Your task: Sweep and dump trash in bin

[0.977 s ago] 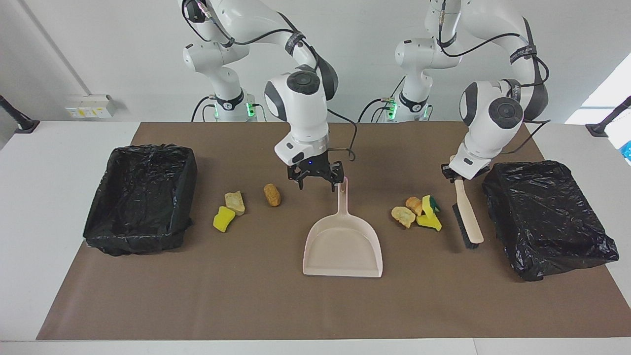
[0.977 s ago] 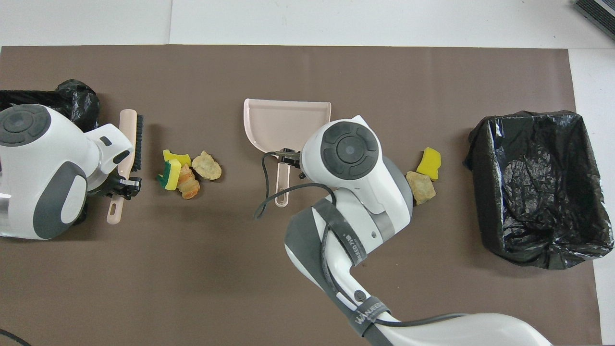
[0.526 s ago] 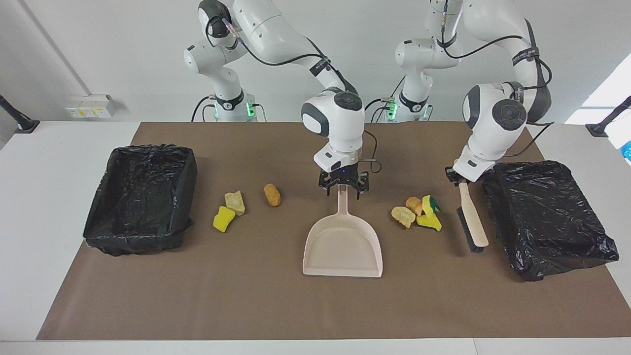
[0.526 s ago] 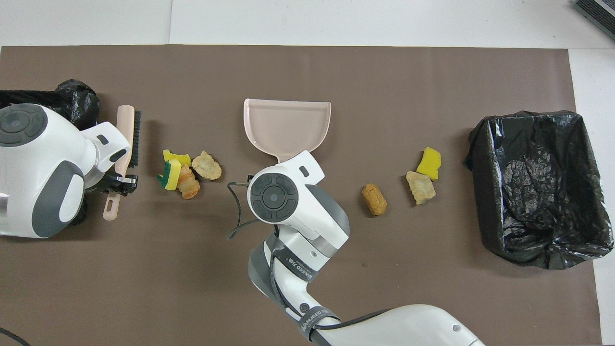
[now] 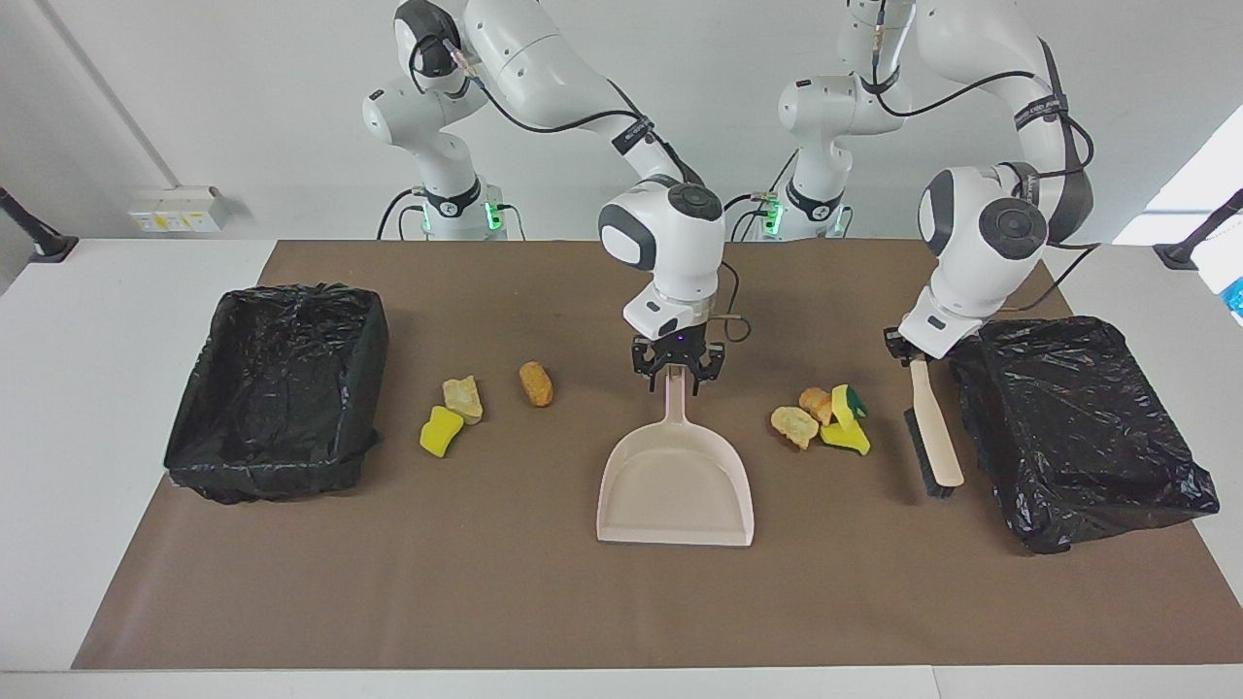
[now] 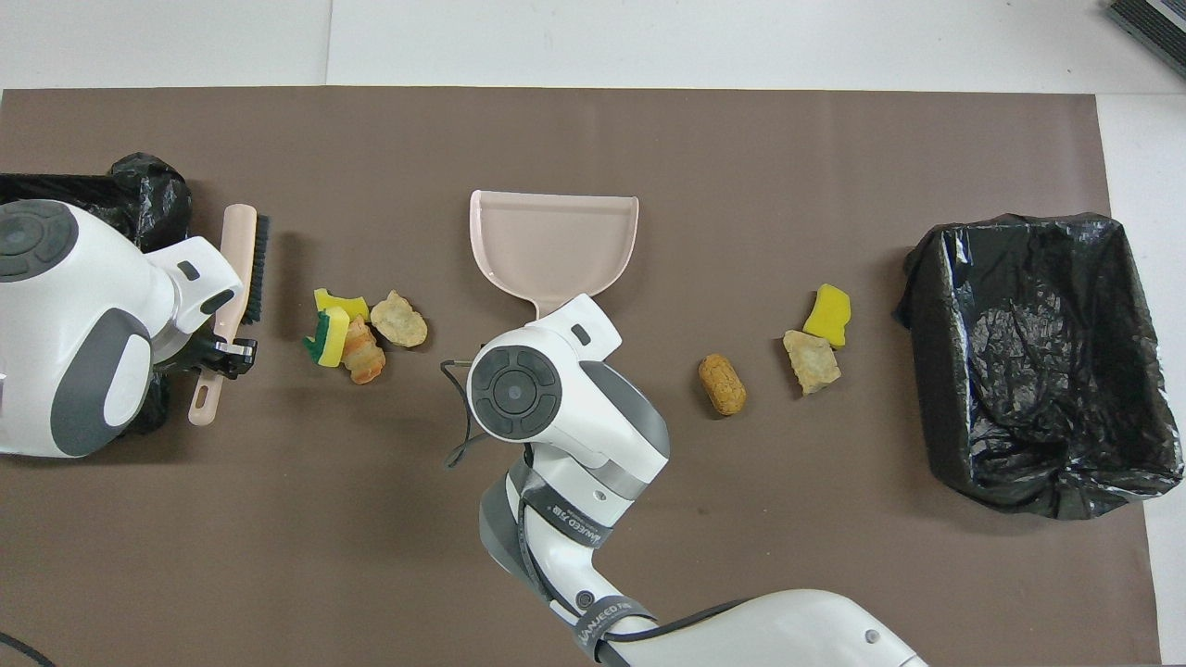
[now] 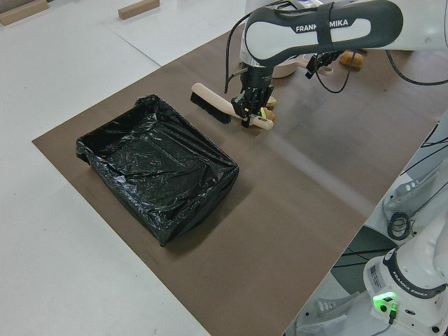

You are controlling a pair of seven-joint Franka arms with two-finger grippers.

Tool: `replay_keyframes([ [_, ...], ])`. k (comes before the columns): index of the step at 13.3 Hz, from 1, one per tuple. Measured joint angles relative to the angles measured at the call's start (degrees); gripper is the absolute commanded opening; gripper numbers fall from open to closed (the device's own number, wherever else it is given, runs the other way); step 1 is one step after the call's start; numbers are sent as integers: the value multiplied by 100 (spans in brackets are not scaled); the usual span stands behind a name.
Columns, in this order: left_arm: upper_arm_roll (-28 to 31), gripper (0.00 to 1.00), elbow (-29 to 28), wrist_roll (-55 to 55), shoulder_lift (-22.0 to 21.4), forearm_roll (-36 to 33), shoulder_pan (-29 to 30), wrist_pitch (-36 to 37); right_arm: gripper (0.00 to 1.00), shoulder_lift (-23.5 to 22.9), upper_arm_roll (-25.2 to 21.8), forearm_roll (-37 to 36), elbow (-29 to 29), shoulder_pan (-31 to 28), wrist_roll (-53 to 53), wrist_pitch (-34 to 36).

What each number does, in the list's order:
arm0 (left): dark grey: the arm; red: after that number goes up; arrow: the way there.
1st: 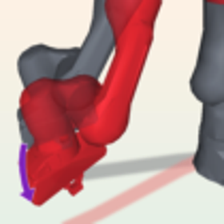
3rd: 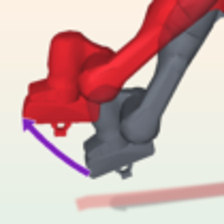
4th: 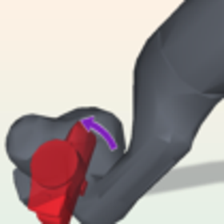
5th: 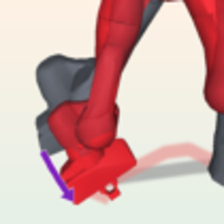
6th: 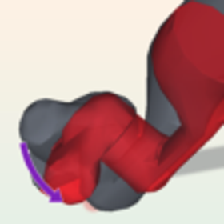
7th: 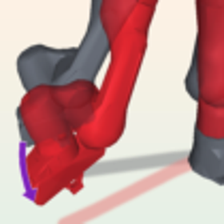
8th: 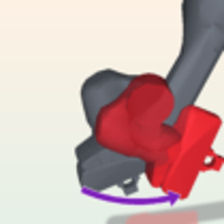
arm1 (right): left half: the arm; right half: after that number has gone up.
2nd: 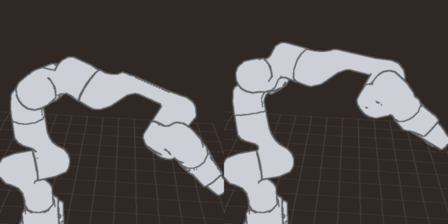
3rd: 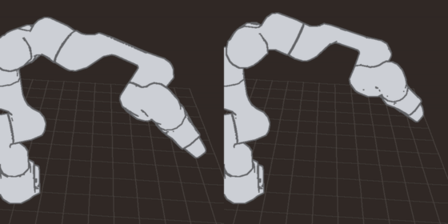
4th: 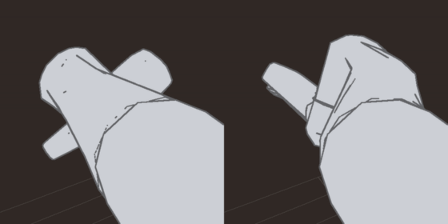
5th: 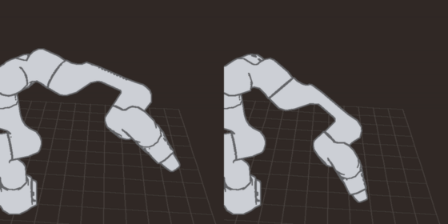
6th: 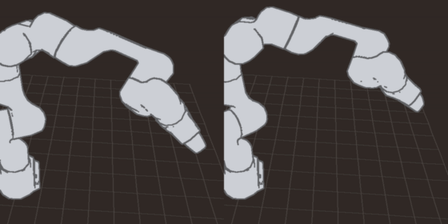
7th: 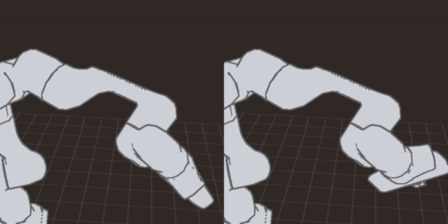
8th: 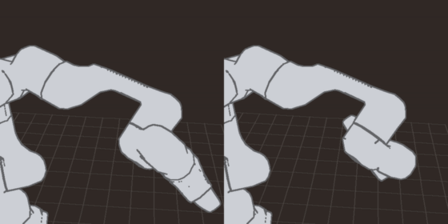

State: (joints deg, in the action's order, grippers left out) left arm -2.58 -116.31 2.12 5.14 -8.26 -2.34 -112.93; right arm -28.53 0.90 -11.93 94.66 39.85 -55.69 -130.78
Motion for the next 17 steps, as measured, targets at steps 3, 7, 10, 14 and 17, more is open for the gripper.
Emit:
replay_keyframes([
  [3,-1,0,0,0,3,0,0,-94,42,108,-1,-47,-2,10,37,149],
  [7,-1,0,-5,-1,4,0,0,-99,0,147,3,-52,0,42,259,273],
  [10,-1,0,-13,-1,4,0,0,-98,0,190,-11,-56,-3,34,1226,368],
  [14,-20,0,-39,-6,24,0,-17,-100,0,719,-62,71,-22,-283,2802,1093],
  [17,-71,0,-193,16,99,0,-44,-123,0,1348,-67,509,-20,-644,4754,2035],
])
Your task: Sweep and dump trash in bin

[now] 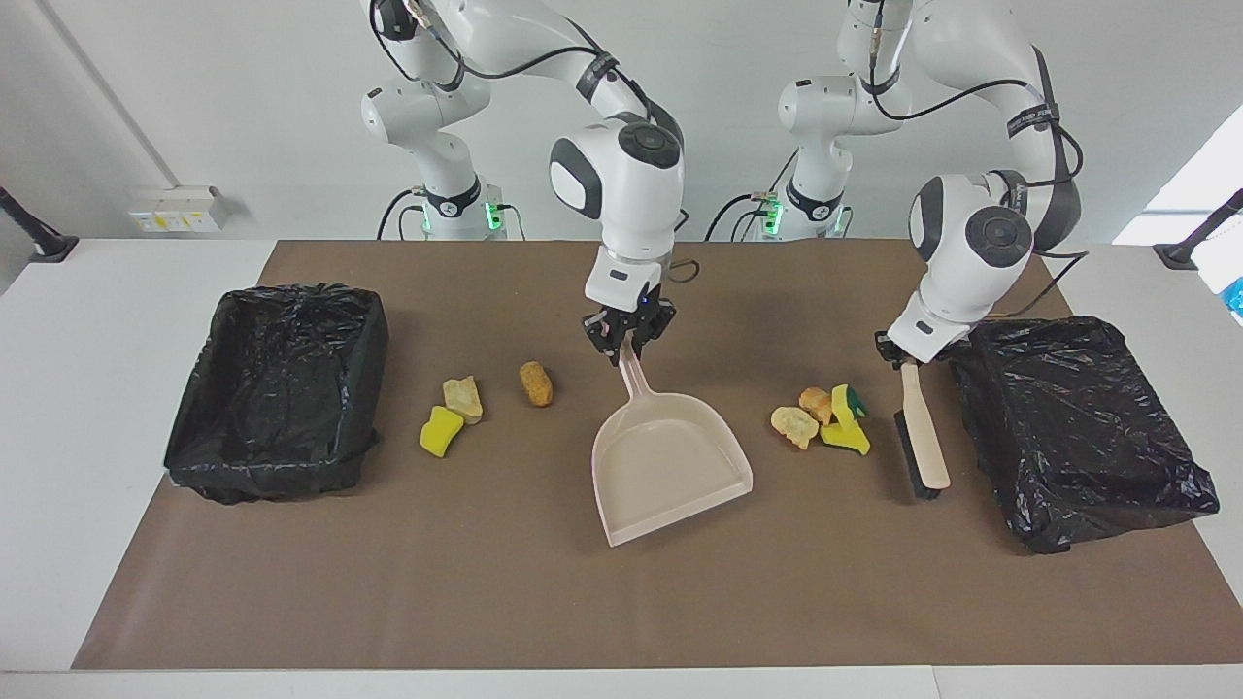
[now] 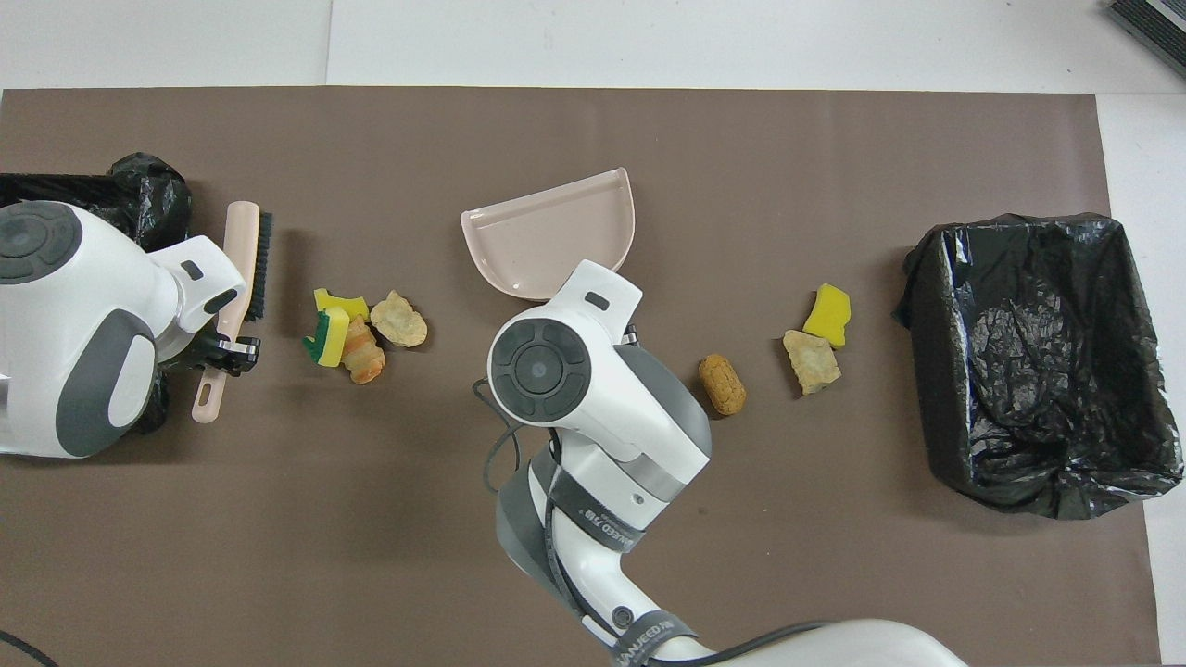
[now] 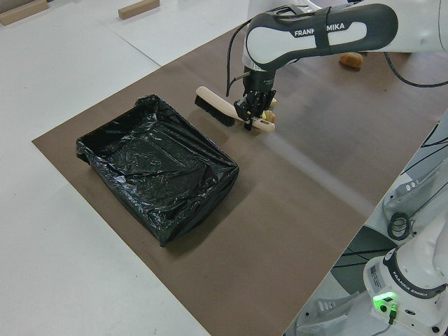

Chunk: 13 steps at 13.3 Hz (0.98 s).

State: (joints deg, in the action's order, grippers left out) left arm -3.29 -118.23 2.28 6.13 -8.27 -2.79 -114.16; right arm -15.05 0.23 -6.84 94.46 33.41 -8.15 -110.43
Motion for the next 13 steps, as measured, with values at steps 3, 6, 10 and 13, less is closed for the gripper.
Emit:
replay_keyframes([
  [3,-15,0,-574,443,-182,0,-52,-297,0,223,-1,42,50,-392,2026,836],
  [6,-41,0,-1177,1119,-562,0,-278,-645,0,194,-6,93,370,-933,4413,418],
  [10,-54,0,-1508,1591,-803,266,-587,-759,0,186,-12,263,861,-1362,6732,-285],
  [13,-73,0,-1515,1714,-823,719,-1000,-777,0,197,42,277,945,-1308,7067,-371],
])
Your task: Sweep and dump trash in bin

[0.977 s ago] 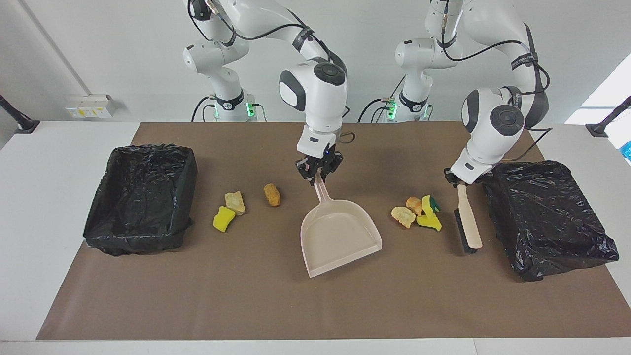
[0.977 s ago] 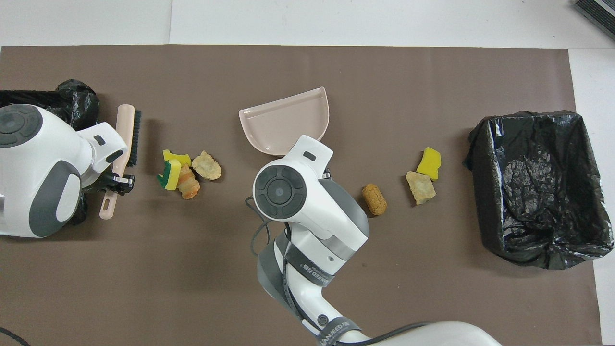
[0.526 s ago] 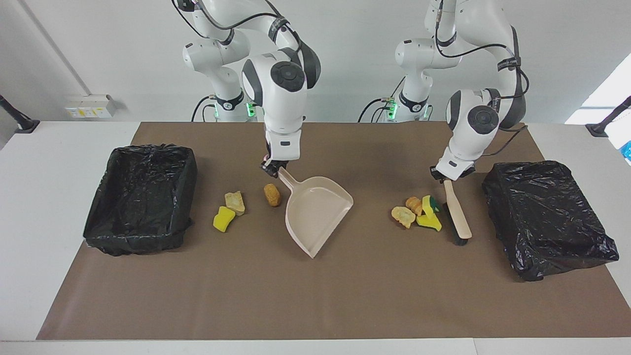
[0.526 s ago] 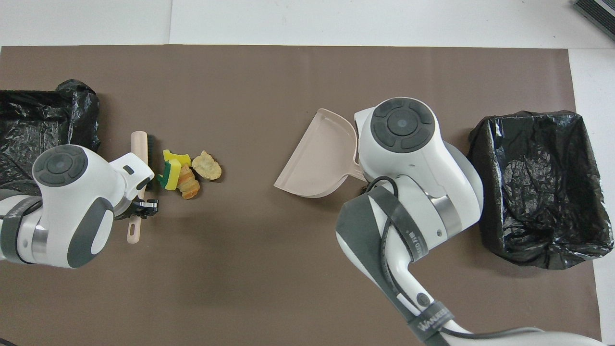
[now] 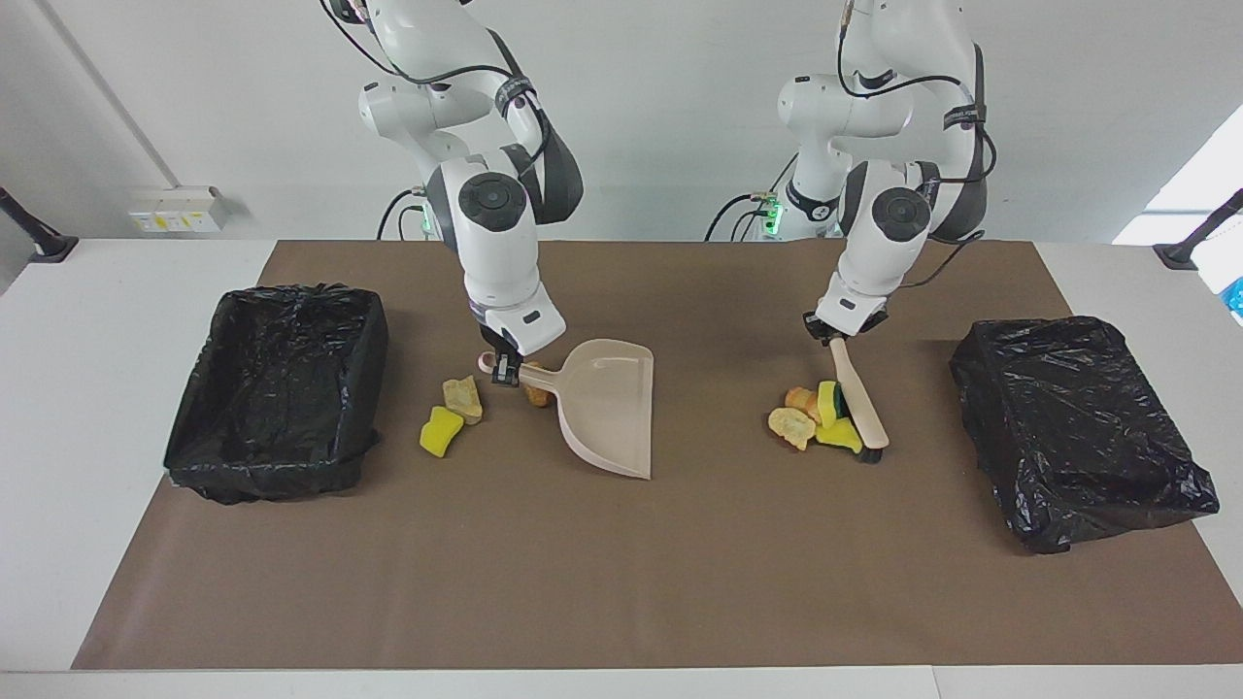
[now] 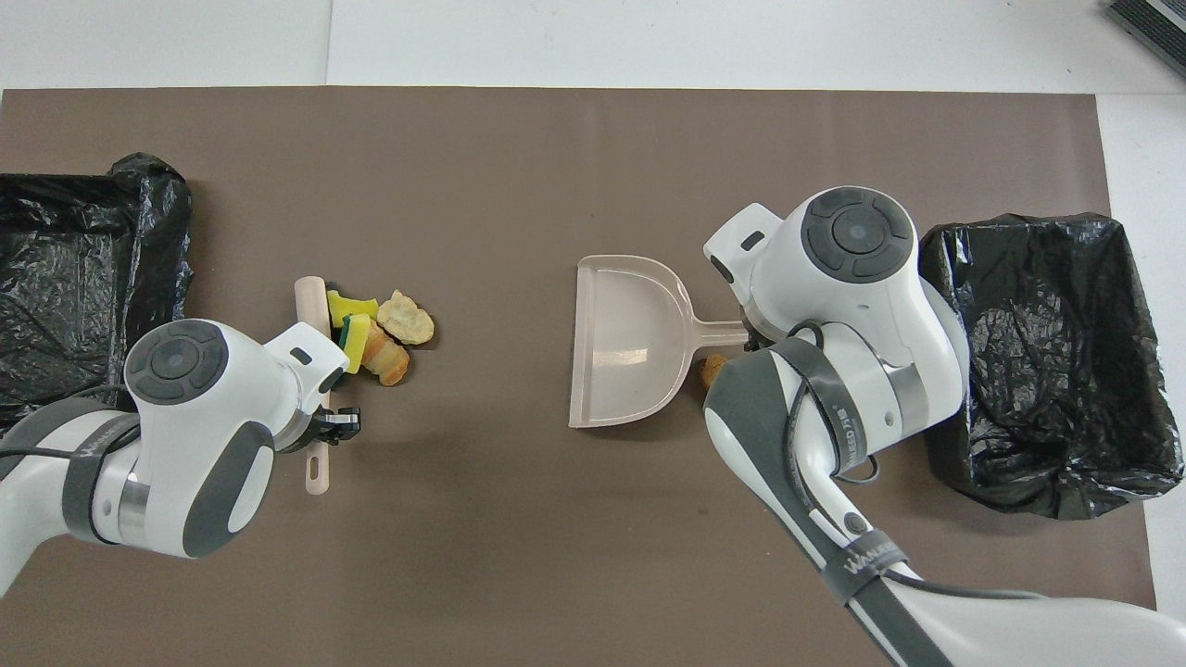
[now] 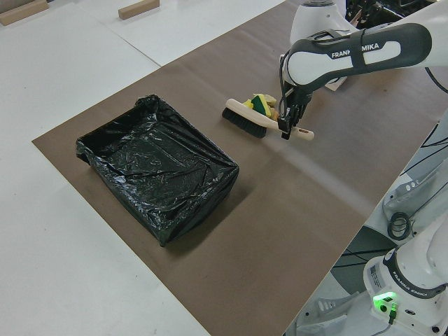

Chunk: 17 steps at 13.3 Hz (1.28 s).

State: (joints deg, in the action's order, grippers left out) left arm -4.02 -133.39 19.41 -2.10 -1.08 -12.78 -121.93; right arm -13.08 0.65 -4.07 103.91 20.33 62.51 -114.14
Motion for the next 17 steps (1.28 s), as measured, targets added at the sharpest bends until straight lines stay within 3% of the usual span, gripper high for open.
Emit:
replay_keyframes([
  [4,-13,0,-4,191,-16,791,-640,-32,0,-14,13,22,351,144,15,-696],
  [11,-27,0,3,532,-37,1894,-1599,-368,0,-280,13,604,498,337,126,-1213],
  [17,-19,0,224,956,-41,2071,-2080,-226,0,-290,12,632,499,368,125,-1275],
])
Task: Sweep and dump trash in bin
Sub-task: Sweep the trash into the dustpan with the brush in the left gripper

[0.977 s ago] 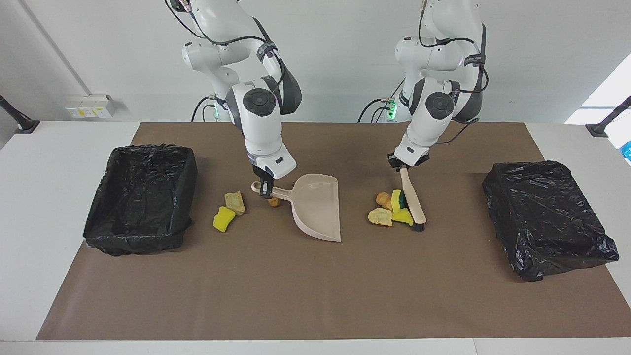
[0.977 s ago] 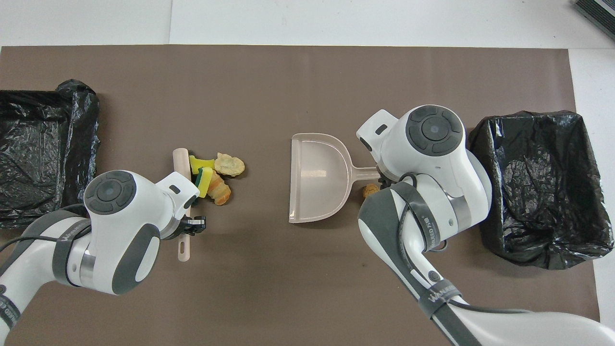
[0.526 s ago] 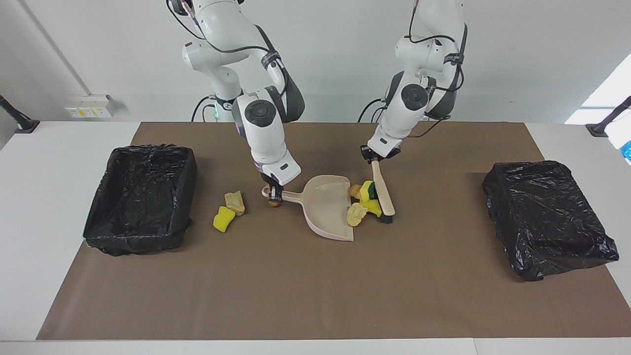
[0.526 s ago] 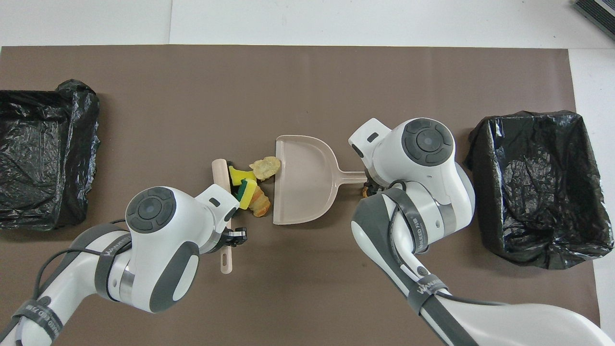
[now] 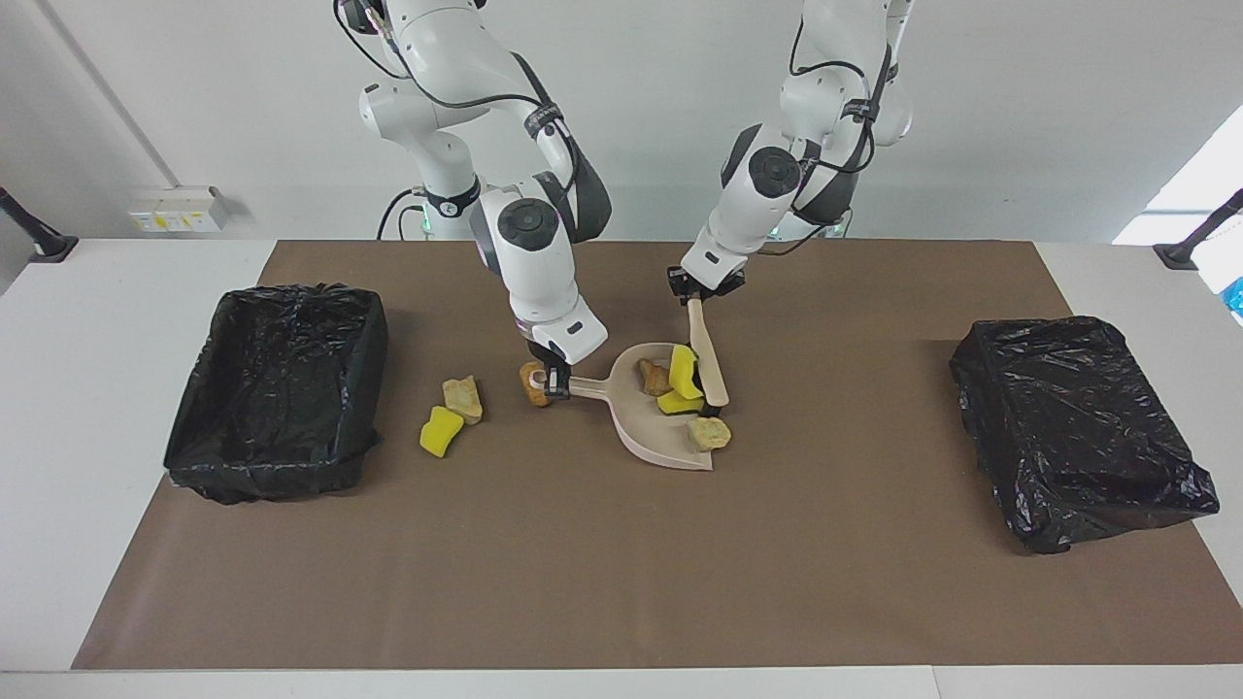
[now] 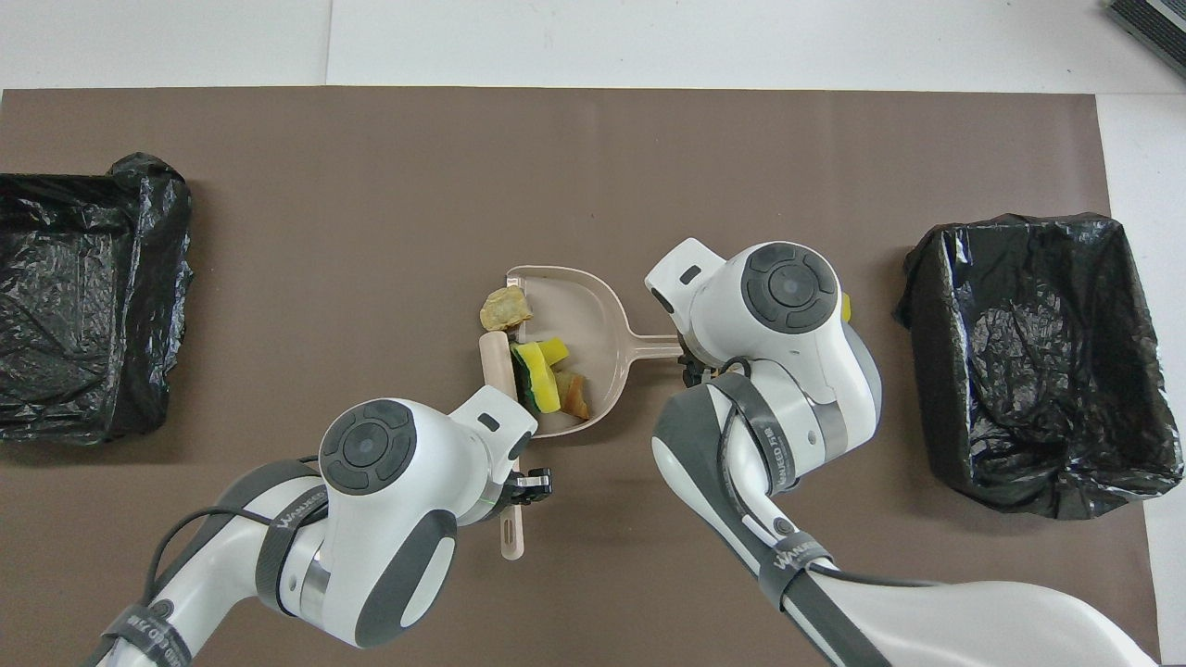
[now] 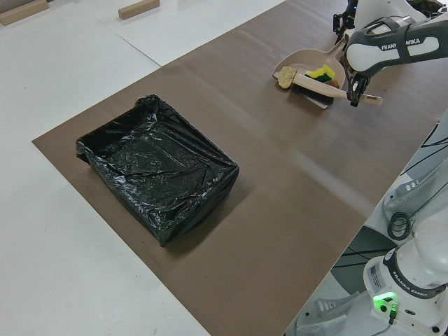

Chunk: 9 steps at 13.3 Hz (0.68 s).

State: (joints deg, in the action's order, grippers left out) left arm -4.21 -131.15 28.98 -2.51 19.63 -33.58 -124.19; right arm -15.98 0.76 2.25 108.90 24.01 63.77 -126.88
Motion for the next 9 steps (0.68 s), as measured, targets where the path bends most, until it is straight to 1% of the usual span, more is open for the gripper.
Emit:
replay_keyframes([
  [3,89,0,548,9,-5,-3,16,1007,0,-20,0,366,0,7,-1,-12],
  [4,114,0,674,18,-8,-30,27,1241,0,-33,0,408,0,11,-1,-19],
  [5,137,0,747,20,-14,-145,46,1405,0,-42,-1,420,0,10,-1,-22],
  [7,154,0,825,20,-20,-651,154,1578,0,-43,-5,421,0,5,-1,-23],
  [9,169,0,840,10,-16,-965,437,1557,0,-43,-8,422,0,2,-1,-23],
])
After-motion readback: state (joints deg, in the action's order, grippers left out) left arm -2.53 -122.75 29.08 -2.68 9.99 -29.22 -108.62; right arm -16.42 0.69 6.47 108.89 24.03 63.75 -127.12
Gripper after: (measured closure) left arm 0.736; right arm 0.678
